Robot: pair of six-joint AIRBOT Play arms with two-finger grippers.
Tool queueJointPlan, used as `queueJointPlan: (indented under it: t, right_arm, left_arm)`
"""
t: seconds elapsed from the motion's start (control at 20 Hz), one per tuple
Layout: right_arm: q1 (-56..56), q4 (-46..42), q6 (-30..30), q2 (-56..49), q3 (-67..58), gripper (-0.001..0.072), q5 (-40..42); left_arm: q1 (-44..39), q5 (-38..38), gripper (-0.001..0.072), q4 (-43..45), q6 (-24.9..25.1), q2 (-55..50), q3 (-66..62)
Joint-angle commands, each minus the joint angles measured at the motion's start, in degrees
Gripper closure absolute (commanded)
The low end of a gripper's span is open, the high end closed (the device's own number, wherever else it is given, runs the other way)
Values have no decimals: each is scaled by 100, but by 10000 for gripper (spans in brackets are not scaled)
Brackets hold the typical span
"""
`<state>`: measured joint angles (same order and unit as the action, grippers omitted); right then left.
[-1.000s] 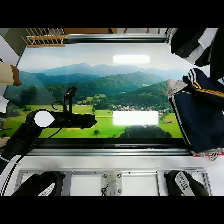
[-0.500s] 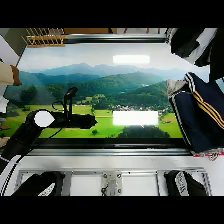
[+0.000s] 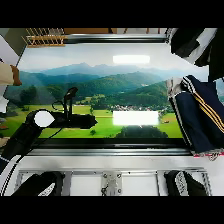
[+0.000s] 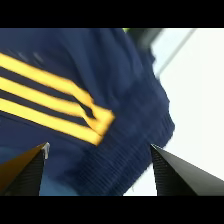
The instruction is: Fold the clothes and pants, and hang the long-sleeved shirts on hangers.
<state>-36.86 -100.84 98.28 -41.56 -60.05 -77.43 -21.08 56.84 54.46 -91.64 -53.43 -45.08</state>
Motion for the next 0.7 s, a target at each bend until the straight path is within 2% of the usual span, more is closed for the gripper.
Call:
queueJointPlan:
  t: [0.0,0.15,0.2,0.5,0.55,0.65]
  right_arm:
    - [490,1132,-743,302,-400,13,584]
    - [1471,2736,-1244,293,-382,13,610]
    - [1797,3018,-1305,234,-367,13,610]
    - [3287,3104,-1303,-195,-350,18,603]
    - [3397,3104,-1305,-251,-350,138,601]
    - [3486,3104,-1305,-319,-350,604,597]
  left_arm:
    - [0,-101,700,-2,-9,-4,-4]
    - [140,-387,700,2,-2,-11,-101]
    - [256,-448,701,0,50,-9,-186]
    - [933,-442,700,-7,146,-9,-647]
    - [1001,-433,700,-13,144,-4,-645]
    - [1073,-435,700,-52,138,-2,-603]
